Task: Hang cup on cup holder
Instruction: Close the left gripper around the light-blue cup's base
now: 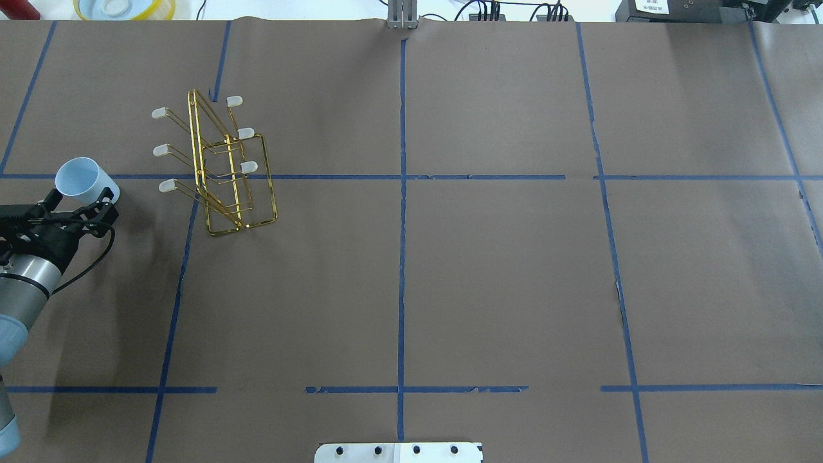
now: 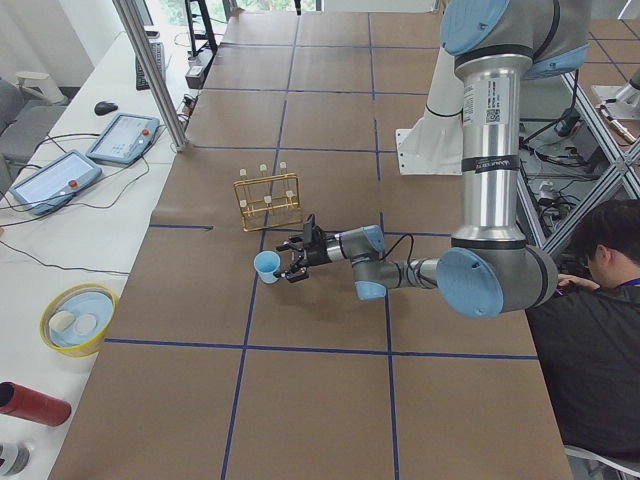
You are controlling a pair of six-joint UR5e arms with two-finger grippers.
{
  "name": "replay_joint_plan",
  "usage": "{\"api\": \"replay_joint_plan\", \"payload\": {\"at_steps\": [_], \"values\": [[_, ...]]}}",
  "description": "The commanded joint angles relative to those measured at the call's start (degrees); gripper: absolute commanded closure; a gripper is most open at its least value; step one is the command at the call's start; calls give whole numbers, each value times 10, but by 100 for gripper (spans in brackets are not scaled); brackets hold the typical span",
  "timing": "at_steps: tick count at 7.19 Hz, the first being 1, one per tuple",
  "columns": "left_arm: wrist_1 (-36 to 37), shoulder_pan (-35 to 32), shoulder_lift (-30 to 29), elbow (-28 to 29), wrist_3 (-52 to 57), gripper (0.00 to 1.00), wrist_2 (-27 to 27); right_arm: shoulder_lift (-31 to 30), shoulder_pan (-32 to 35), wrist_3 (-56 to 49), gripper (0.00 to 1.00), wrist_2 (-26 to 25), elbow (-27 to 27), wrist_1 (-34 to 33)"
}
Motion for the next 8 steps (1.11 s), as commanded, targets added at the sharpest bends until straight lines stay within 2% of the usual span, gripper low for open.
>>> {"api": "replay_joint_plan", "payload": {"at_steps": [1,8], "values": [[2,1,-13,18,0,0,-5,0,0,0,0,0,0,0],[7,-34,-28,38,3,0,-66,0,0,0,0,0,0,0]]}}
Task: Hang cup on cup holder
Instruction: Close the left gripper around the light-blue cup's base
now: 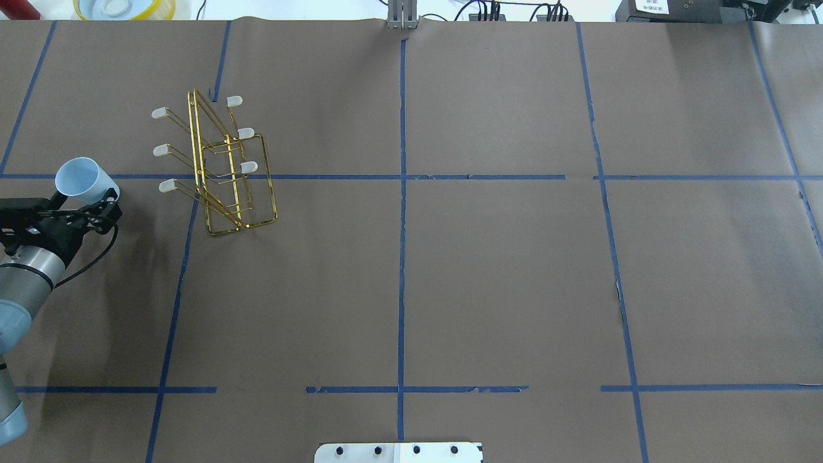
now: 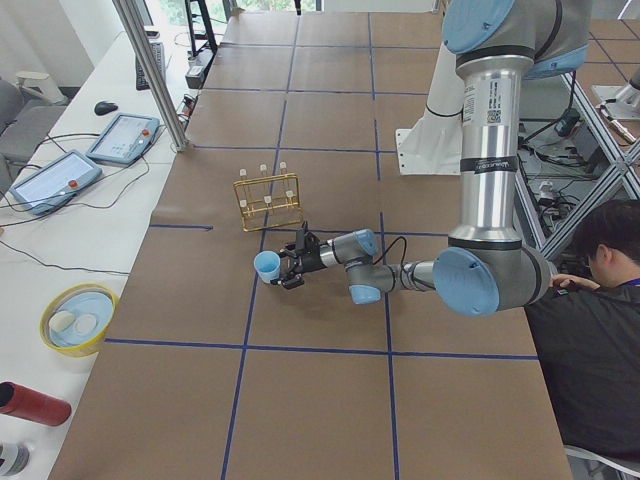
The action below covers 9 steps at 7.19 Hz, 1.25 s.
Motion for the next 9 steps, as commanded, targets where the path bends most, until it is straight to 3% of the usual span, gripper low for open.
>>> {"api": "replay_joint_plan", "payload": {"at_steps": [1,9], "values": [[1,-11,-12,8,0,0,-15,0,0,0,0,0,0,0],[10,-53,-50,46,-3,2,-88,0,0,0,0,0,0,0]]}}
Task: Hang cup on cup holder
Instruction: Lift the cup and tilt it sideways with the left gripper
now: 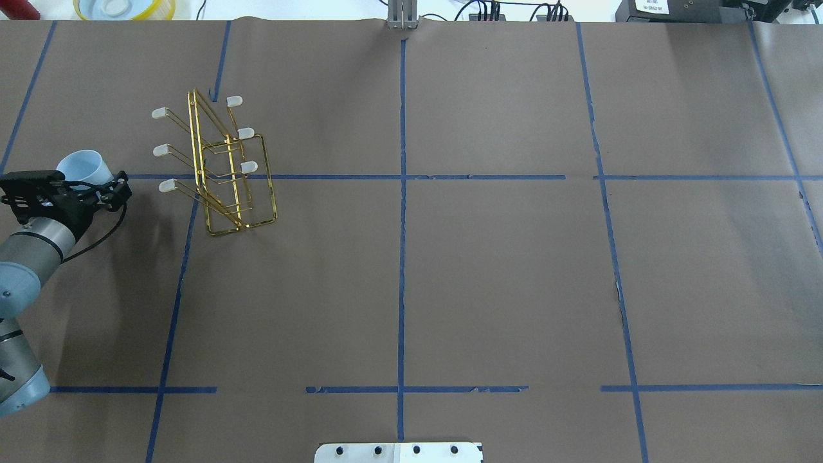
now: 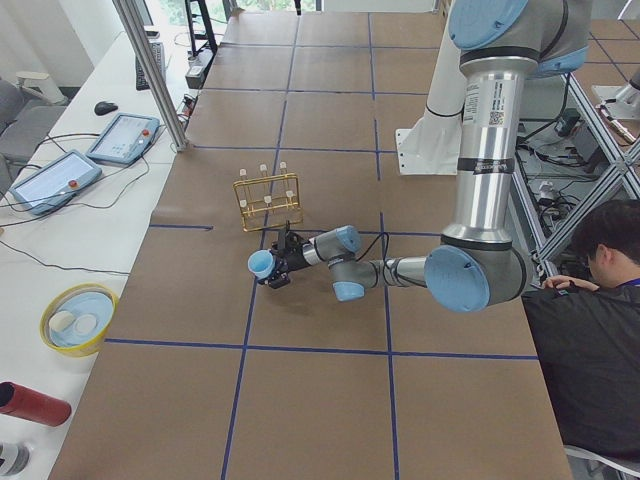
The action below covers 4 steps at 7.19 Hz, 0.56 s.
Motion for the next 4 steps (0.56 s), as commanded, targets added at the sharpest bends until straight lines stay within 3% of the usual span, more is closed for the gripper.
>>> {"api": "replay_joint_plan", "payload": {"at_steps": [1,4], "values": [[0,-1,-7,12,-2,6,-15,0,0,0,0,0,0,0],[0,-1,-6,12,-3,21,-19,0,0,0,0,0,0,0]]}}
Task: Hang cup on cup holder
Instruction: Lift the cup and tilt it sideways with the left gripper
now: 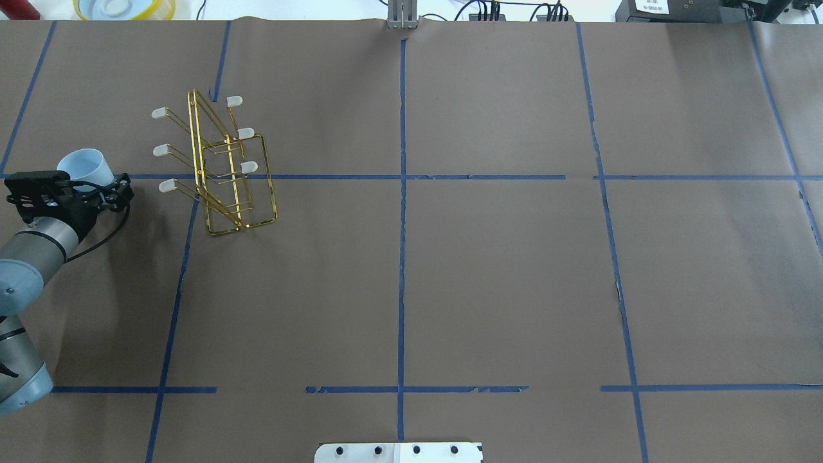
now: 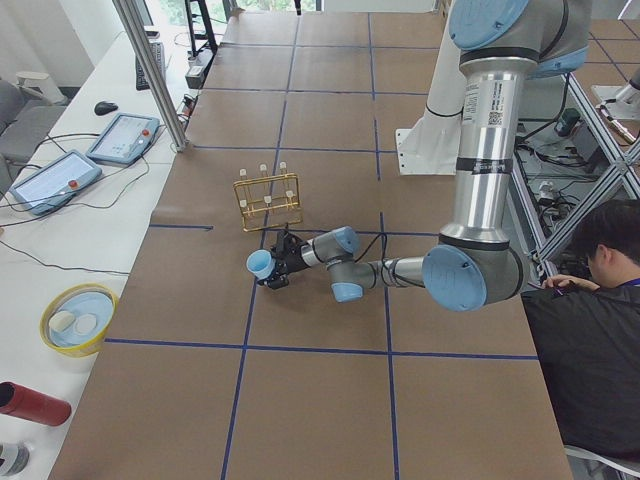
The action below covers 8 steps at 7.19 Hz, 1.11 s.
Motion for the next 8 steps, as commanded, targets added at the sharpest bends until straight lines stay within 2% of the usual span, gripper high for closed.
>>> {"api": "replay_joint_plan", "payload": {"at_steps": [1,2,3,4,7,8], "values": [[0,1,0,0,0,40,-2,0,0,0,0,0,0,0],[0,0,1,-4,1,58,-1,0,0,0,0,0,0,0],[0,-1,1,-9,4,72,-1,0,0,0,0,0,0,0],[0,-5,4,-28,6,76,0,0,0,0,0,0,0,0],[1,-20,28,-95,9,74,2,0,0,0,0,0,0,0],[8,-20,51,-135,56,74,3,0,0,0,0,0,0,0]]}}
